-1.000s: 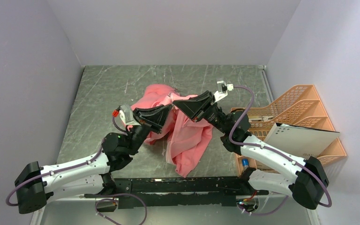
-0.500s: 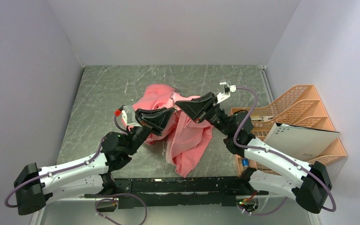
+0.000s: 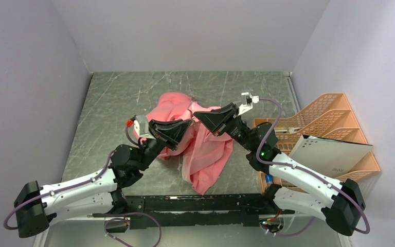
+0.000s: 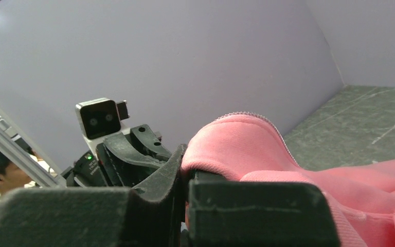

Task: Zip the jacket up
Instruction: Insert the zipper into the jacket.

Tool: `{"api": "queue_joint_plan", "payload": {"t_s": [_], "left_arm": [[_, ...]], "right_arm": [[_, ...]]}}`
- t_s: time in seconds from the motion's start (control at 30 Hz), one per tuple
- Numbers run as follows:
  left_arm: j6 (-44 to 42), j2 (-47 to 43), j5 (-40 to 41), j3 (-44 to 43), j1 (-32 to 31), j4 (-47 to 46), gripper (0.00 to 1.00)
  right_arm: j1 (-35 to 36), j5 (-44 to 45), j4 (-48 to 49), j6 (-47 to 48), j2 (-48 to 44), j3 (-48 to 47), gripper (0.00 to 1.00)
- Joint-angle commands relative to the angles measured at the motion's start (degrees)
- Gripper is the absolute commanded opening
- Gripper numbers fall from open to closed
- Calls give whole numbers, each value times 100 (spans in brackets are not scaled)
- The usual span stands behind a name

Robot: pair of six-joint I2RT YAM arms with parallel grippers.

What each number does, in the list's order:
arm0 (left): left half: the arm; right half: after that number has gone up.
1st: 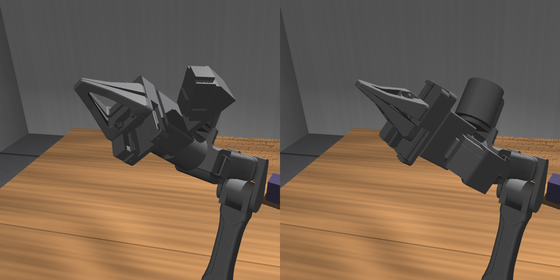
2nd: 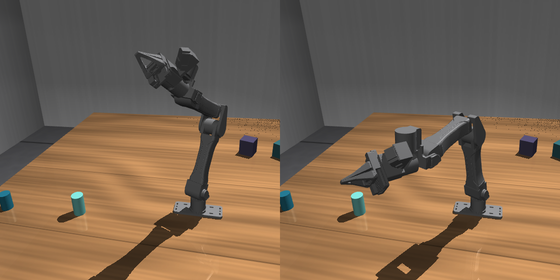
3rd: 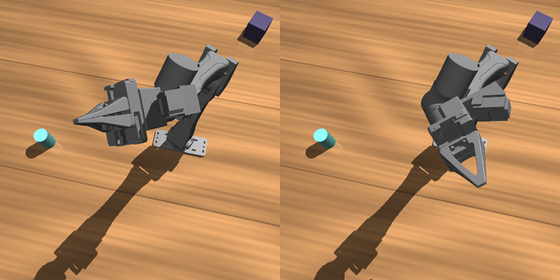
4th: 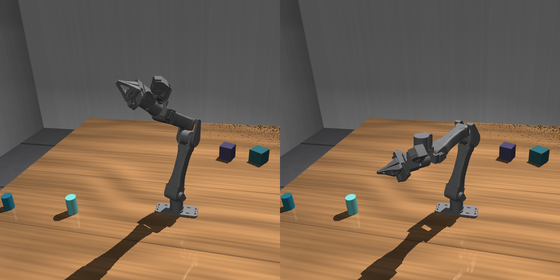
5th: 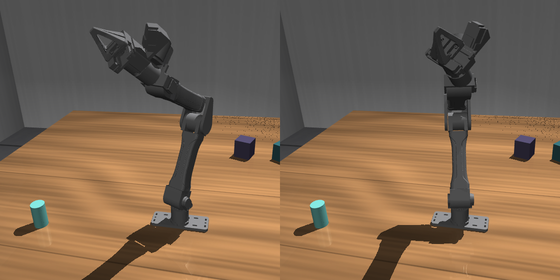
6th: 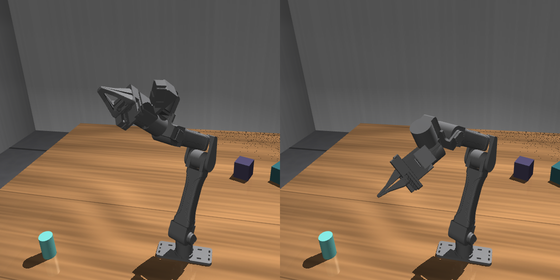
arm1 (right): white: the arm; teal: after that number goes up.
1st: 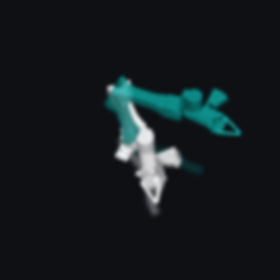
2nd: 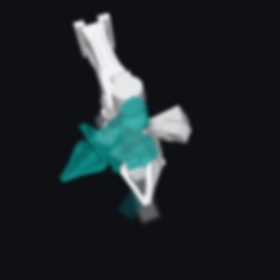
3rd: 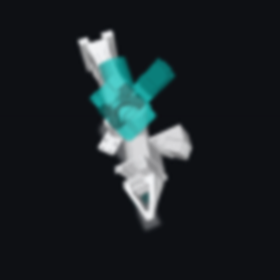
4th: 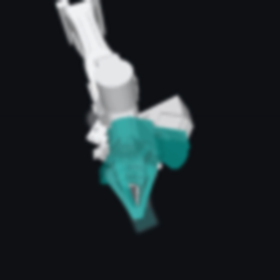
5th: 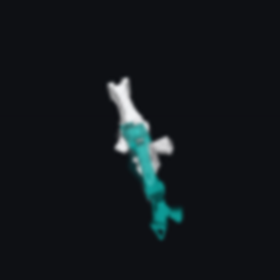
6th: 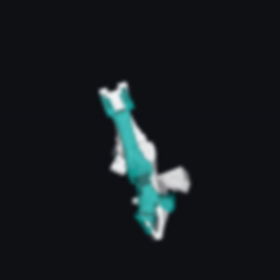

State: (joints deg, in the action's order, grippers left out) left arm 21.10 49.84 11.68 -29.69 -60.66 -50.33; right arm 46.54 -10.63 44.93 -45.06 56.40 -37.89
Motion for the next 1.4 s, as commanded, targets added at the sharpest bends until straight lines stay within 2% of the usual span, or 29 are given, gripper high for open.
{"api": "queue_joint_plan", "payload": {"t_s": [0.0,0.57,0.87,1.37], "left_arm": [[154,-138,-381,-11,-103,47,5],[57,-178,-309,90,-100,373,5],[141,-235,-192,118,-97,646,5],[448,-206,-877,8,-95,1012,5]], "right_arm": [[-14,319,-63,295,-124,25,0],[-12,260,72,209,-341,7,0],[-9,10,469,139,-405,102,0],[-14,-70,335,481,-342,254,0]]}}
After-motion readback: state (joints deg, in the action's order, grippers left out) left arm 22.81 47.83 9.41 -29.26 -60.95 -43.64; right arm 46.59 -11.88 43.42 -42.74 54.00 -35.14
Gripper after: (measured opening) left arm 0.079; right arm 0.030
